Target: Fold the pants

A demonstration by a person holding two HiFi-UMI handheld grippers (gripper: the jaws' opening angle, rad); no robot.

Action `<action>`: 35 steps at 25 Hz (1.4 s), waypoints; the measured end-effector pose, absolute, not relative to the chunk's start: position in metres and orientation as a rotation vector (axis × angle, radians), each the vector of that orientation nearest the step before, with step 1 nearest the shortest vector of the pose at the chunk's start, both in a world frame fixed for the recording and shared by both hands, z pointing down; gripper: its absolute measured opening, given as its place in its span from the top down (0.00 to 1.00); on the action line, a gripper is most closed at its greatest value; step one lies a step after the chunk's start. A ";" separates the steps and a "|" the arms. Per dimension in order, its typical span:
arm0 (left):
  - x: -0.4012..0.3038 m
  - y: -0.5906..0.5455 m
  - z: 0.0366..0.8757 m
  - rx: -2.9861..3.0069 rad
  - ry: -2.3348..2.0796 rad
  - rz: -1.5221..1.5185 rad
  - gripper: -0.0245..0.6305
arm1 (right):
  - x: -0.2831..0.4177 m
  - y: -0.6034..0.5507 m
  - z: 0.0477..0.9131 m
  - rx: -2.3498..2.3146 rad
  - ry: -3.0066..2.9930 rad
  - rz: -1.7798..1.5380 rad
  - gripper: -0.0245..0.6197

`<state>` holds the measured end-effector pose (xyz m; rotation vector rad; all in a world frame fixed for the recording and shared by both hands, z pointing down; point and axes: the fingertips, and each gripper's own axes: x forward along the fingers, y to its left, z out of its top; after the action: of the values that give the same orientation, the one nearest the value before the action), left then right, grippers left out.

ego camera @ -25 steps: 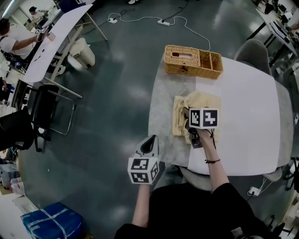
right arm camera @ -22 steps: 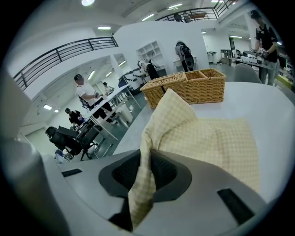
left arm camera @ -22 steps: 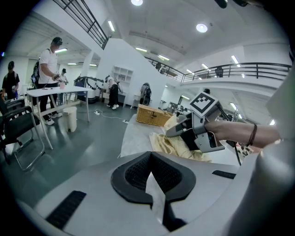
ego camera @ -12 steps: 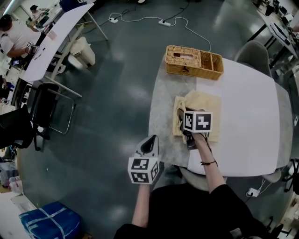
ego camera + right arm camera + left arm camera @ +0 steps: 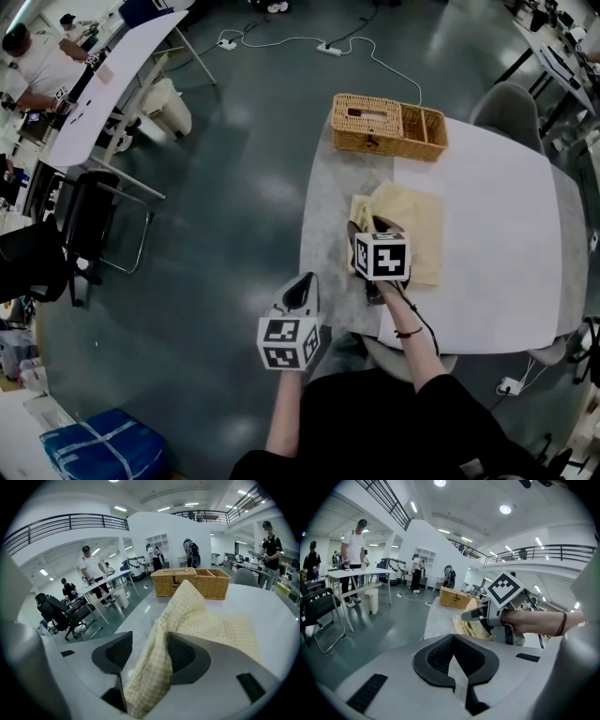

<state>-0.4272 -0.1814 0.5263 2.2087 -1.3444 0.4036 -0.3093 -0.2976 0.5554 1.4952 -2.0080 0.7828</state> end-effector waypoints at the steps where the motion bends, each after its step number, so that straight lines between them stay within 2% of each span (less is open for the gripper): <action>1: -0.427 -0.181 0.526 2.212 -1.342 0.404 0.95 | -0.309 -0.298 0.553 1.507 -2.017 0.778 0.65; 14: -0.397 -0.189 0.509 2.304 -1.289 0.417 0.95 | -0.291 -0.280 0.506 1.480 -2.319 0.861 0.65; 20: -0.369 -0.185 0.492 2.365 -1.266 0.401 0.95 | -0.269 -0.255 0.480 1.412 -2.491 0.930 0.87; 22: -0.363 -0.184 0.486 2.381 -1.270 0.393 0.95 | -0.261 -0.247 0.472 1.401 -2.519 0.890 0.91; 35: -0.321 -0.163 0.431 2.510 -1.337 0.353 0.95 | -0.188 -0.188 0.415 1.406 -2.700 0.720 0.94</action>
<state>-0.3213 -0.1630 0.4305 2.5100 -1.3366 0.3531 -0.1879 -0.1875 0.4154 1.4063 -2.7002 0.7204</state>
